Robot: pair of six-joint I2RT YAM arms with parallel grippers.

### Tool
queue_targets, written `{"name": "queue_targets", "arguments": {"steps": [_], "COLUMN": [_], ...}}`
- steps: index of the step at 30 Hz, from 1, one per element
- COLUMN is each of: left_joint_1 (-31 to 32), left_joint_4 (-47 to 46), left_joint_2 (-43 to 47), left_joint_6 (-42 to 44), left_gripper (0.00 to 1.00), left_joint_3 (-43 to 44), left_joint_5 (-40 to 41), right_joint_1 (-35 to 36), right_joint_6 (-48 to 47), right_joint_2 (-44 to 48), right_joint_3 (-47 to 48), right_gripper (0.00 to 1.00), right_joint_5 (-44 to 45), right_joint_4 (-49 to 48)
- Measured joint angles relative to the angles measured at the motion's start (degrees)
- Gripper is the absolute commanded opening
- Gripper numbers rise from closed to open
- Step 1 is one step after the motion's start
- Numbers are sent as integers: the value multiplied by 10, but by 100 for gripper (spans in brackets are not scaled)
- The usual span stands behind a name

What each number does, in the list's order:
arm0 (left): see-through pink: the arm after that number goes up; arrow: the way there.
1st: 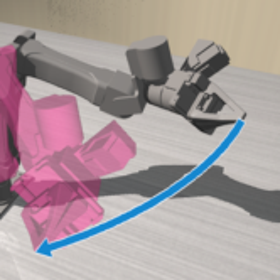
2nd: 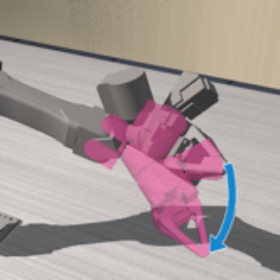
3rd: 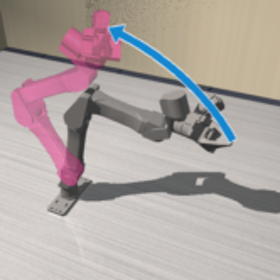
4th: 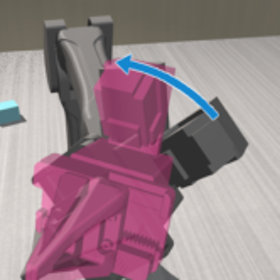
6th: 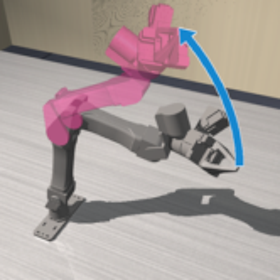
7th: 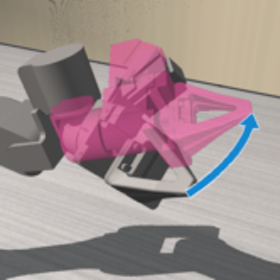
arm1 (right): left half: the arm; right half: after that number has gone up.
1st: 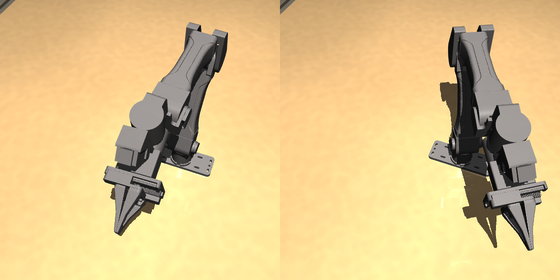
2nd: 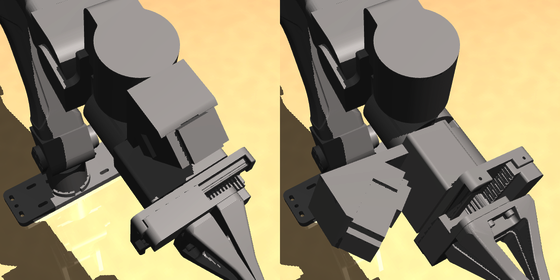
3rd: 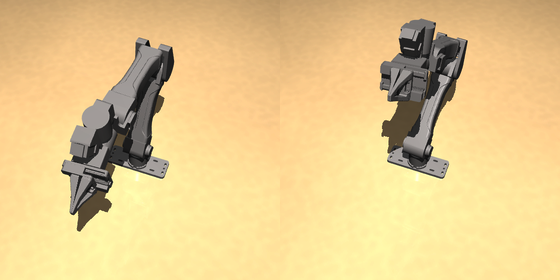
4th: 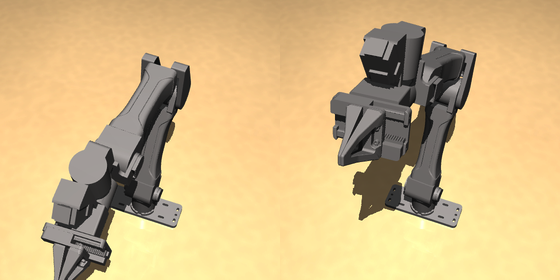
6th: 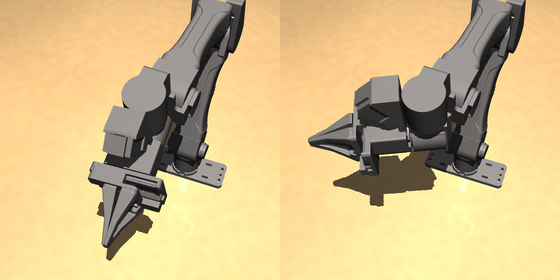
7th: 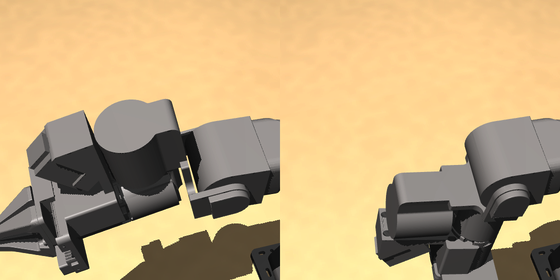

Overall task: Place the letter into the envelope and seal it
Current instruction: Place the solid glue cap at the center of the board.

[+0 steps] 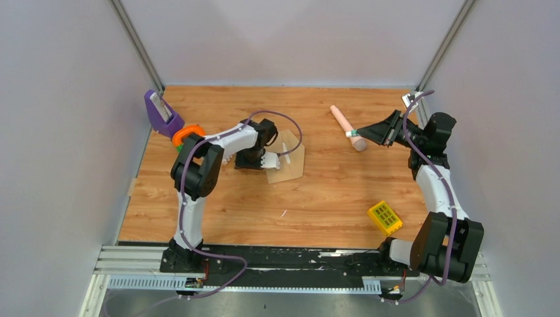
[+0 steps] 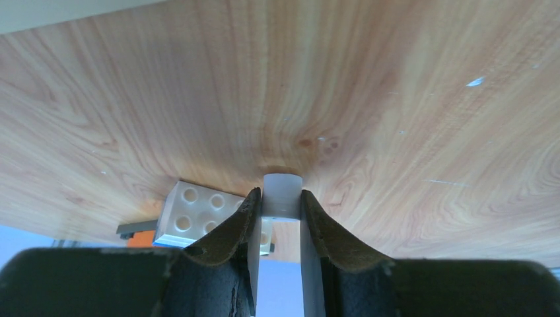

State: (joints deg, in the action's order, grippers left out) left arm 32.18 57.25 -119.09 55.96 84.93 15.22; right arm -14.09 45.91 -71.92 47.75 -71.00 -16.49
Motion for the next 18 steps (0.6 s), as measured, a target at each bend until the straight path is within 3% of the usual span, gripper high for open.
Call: {"name": "queue_targets", "arguments": {"steps": [9, 18], "left_joint_1": [-15, -75], "left_joint_4": [18, 33], "left_joint_2": [-2, -1], "left_joint_6": [23, 64], "left_gripper": [0, 0], "left_joint_3": [66, 110], "left_joint_5": [4, 50], "right_joint_1": [0, 0], "right_joint_6": [0, 0], "right_joint_2": [0, -1], "right_joint_3": [0, 0], "right_gripper": [0, 0], "right_joint_5": [0, 0], "right_joint_4": [0, 1]}}
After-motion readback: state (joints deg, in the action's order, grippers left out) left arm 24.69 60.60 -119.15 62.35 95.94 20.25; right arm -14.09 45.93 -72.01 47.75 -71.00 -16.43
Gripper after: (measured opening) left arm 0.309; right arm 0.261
